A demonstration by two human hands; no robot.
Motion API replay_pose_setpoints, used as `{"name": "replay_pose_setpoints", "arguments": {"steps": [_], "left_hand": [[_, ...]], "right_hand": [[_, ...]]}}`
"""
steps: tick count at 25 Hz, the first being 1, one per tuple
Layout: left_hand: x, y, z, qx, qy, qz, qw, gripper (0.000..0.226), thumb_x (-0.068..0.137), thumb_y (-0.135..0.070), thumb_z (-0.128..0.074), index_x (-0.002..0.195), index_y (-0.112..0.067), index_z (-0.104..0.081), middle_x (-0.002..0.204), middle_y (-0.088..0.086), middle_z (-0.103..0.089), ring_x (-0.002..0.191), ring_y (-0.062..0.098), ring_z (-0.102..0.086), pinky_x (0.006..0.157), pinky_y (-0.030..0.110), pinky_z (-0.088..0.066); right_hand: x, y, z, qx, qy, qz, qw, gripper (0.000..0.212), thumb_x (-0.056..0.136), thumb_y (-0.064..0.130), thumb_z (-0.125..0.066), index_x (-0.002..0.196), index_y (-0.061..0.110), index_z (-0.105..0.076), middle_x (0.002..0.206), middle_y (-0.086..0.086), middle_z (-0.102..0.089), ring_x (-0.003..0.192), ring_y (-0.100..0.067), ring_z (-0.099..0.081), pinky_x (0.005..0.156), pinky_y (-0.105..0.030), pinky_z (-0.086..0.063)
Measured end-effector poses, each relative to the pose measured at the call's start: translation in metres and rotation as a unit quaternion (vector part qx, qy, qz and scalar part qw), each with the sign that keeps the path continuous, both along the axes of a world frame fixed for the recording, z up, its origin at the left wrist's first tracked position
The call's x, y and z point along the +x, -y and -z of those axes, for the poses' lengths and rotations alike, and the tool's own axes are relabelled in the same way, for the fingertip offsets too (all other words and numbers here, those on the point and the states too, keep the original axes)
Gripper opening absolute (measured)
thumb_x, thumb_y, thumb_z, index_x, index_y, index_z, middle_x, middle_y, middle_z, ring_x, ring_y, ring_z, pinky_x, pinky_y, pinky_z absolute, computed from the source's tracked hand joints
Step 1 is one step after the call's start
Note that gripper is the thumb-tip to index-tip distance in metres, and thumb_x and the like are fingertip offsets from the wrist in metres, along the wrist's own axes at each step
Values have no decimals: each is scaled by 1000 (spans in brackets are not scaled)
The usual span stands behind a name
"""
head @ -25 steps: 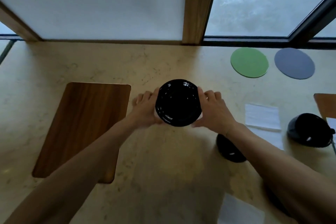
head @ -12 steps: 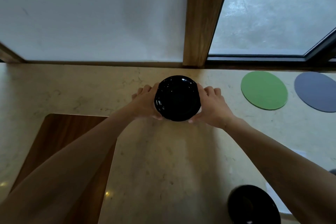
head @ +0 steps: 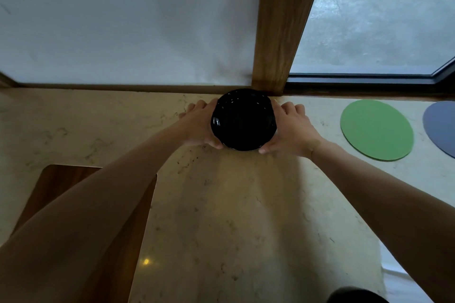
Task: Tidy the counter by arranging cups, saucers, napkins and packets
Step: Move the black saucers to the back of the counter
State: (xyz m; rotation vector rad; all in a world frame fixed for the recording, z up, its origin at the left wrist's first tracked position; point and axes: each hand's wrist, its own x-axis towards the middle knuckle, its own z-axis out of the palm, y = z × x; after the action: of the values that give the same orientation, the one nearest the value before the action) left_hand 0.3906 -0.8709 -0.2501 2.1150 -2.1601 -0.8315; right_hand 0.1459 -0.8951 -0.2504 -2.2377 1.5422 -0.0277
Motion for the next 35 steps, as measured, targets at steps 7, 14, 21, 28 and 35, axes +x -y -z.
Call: {"name": "replay_pose_setpoints", "arguments": {"steps": [7,14,21,28,35], "left_hand": [[5,12,4,19,5,0,1000,120,48,-46,-88,144,-38,-17,133,4,-39,131,30,-27,105,58,-33],[8,17,8,35,-6,0,999,120,42,-53,-84,142,-41,-18,132,3,-42,131,30,-26,105,60,-33],[8,16,9,49,-13,-7,999,109,54,-41,-86,142,-34,-22,128,3,-37,128,27,-23,100,55,-36],[0,-4,-4,24,-7,-38,999,119,61,-40,-85,151,-14,-11,151,10,-21,141,34,-14,114,52,-23],[-32,-78,-45,-47,-71,-94,992,118,67,-50,-82,154,-28,-6,161,-2,-5,148,26,-3,118,52,-15]], "right_hand": [[3,8,6,16,9,5,1000,121,56,50,-87,149,25,-14,140,-10,-39,129,-31,-28,103,-45,-37],[4,12,9,18,12,2,1000,122,56,51,-86,150,26,-12,140,-10,-38,130,-31,-26,104,-46,-37],[5,14,12,13,-10,-12,1000,122,58,56,-83,151,25,-10,140,-10,-39,128,-31,-30,102,-45,-38],[4,-5,3,19,1,24,1000,121,64,53,-81,153,23,-4,155,-5,-26,141,-30,-21,110,-50,-31],[-40,-72,-42,-57,-25,7,998,94,81,71,-48,152,34,3,162,7,-4,149,-20,4,117,-52,-15]]}}
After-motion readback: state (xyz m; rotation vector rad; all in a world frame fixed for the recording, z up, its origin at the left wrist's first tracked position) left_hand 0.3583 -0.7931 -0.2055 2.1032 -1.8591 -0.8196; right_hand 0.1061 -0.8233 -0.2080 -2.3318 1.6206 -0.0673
